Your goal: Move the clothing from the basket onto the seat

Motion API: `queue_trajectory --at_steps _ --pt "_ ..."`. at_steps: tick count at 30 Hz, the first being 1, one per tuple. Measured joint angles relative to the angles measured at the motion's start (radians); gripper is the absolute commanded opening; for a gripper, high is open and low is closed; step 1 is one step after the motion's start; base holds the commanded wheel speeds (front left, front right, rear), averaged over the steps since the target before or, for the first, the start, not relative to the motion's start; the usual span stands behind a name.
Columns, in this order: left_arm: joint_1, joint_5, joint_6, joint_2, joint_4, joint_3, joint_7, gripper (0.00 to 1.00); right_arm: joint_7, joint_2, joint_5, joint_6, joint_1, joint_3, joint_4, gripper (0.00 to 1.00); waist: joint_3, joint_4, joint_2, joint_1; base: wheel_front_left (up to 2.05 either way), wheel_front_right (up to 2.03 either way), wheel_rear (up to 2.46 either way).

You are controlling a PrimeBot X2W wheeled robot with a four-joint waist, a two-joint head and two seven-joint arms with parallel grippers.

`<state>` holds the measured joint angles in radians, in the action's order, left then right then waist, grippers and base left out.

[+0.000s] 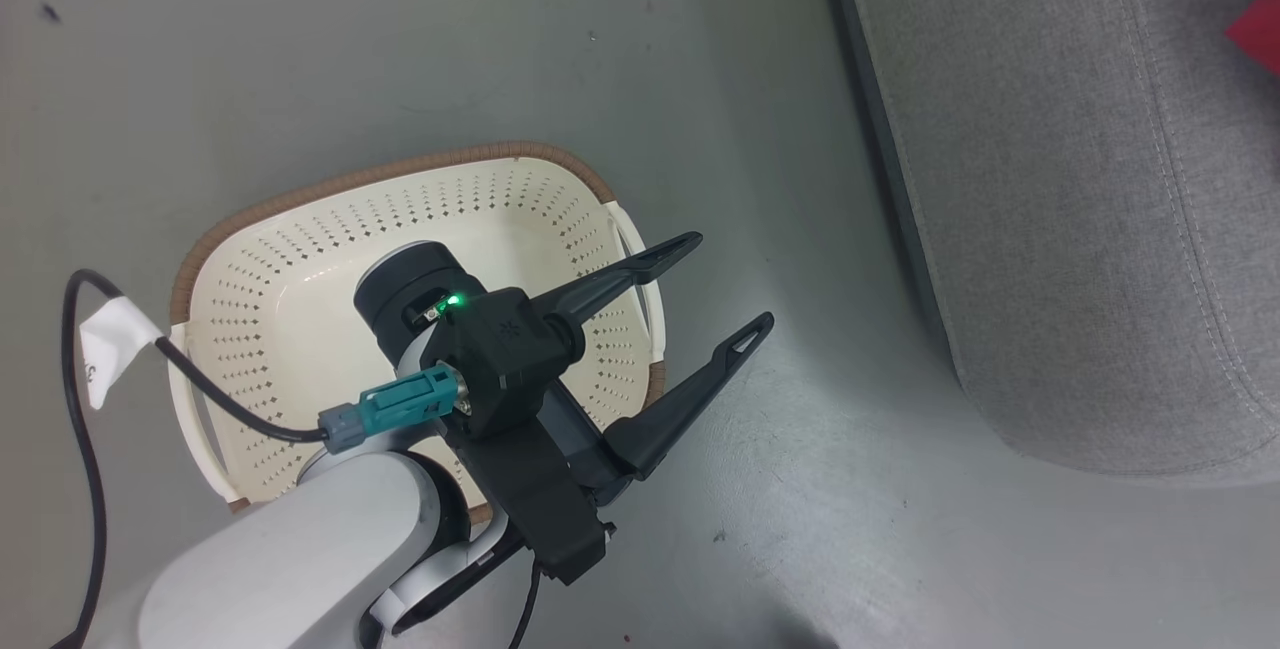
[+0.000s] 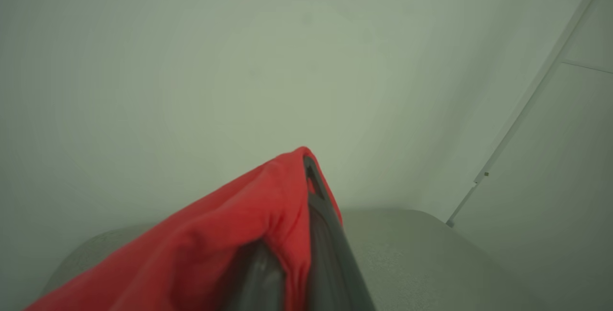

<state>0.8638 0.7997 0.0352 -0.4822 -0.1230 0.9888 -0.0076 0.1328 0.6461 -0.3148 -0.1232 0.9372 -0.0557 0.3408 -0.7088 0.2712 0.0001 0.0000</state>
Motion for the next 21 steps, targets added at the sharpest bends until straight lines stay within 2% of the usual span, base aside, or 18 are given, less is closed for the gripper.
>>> queue_trajectory --at_steps 8,15,21 --pt "0.0 0.001 0.0 -0.001 0.0 -0.001 0.0 1.0 -0.018 -0.008 -0.012 0.018 -0.009 0.008 0.14 0.0 -0.003 -0.005 0.0 0.0 0.0 0.0 0.0" --pt "0.011 0.007 0.0 -0.001 0.004 -0.004 0.0 1.0 -0.065 -0.053 -0.029 0.043 -0.027 0.042 0.255 0.0 -0.004 -0.008 -0.0001 0.0 0.0 0.0 0.0" --pt "0.011 0.007 0.001 0.004 0.011 -0.004 -0.003 1.0 -0.123 -0.093 -0.03 0.044 -0.031 0.066 0.357 0.0 0.0 -0.009 0.0 0.0 0.0 0.0 0.0"
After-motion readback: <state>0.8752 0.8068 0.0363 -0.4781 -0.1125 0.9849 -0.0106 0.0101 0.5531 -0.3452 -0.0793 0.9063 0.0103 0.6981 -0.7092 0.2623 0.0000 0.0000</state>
